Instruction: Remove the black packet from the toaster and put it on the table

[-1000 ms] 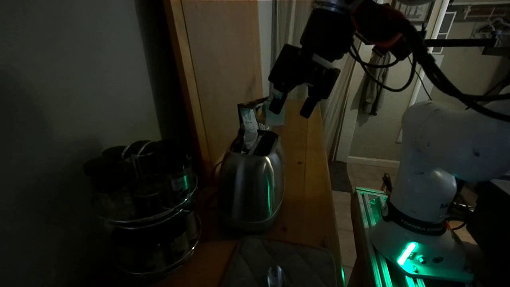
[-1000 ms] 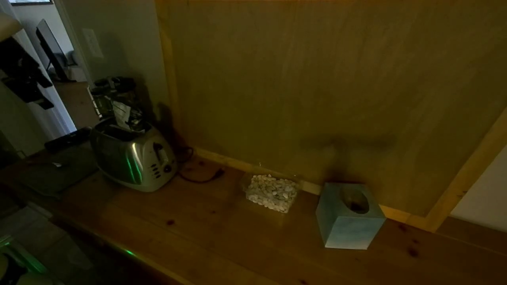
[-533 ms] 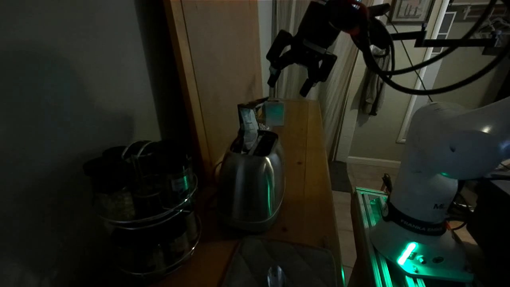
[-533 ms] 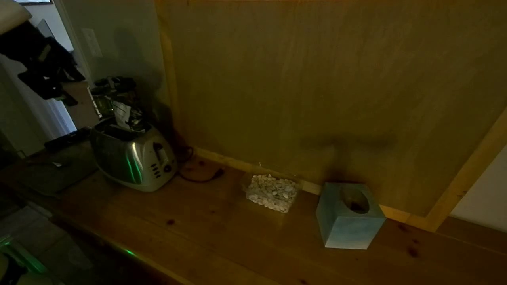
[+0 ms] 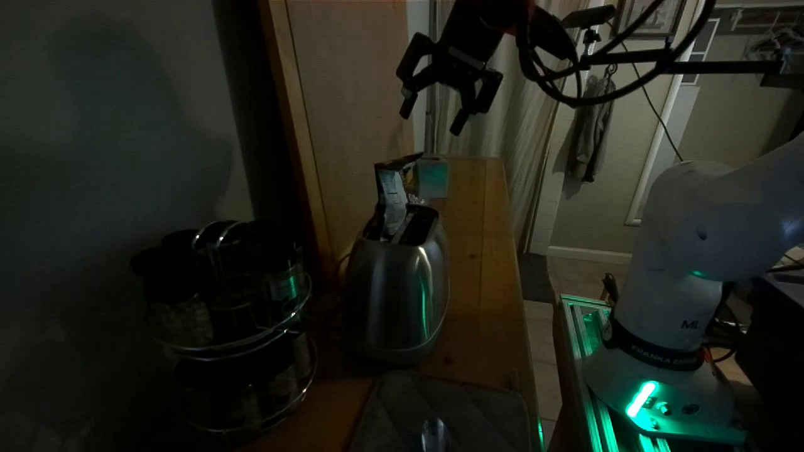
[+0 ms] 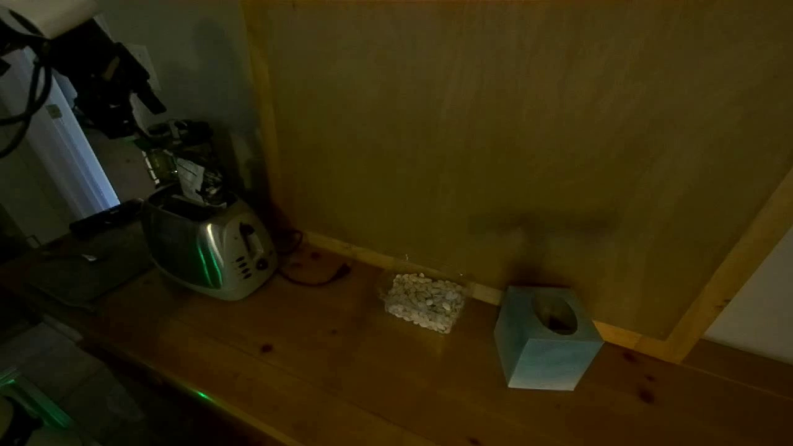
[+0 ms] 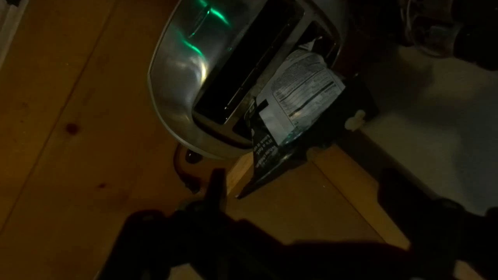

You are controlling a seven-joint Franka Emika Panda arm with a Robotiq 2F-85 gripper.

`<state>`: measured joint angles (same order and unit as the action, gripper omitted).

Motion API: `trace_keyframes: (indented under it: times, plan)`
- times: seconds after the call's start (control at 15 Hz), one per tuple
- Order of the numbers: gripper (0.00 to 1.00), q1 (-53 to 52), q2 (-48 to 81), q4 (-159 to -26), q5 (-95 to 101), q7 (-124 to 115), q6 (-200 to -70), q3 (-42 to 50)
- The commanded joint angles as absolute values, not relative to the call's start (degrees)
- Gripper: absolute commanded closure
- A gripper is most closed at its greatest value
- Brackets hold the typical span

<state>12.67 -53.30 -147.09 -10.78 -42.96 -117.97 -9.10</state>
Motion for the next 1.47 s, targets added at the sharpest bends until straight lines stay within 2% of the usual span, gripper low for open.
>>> trace_keyframes:
  times: [0.0, 0.53, 0.6, 0.67, 0.8, 1.07, 1.13, 1.2, 1.33, 1.4]
  plan:
    - [0.00, 11.5, -46.4, -142.7, -11.2, -41.1, -117.9, -6.5]
    - [0.00, 7.8, -35.2, -138.4, -15.8, -34.7, -118.1, -1.8]
    - [0.05, 7.0, -34.2, -138.0, -17.1, -33.8, -117.8, -1.4]
    - [0.26, 6.2, -33.2, -137.8, -18.3, -33.0, -117.4, -1.3]
    - [0.31, 5.7, -31.9, -137.4, -19.6, -33.2, -115.7, -1.3]
    - [0.60, 6.3, -30.9, -137.2, -18.6, -36.1, -112.4, -2.4]
    - [0.16, 6.4, -31.0, -137.3, -18.4, -36.7, -111.9, -2.5]
    - [0.20, 7.0, -31.3, -137.4, -17.6, -38.8, -111.4, -3.2]
    - [0.15, 7.2, -31.3, -137.5, -17.3, -41.6, -110.3, -3.7]
    - [0.31, 6.9, -31.0, -137.3, -17.6, -41.7, -109.3, -3.5]
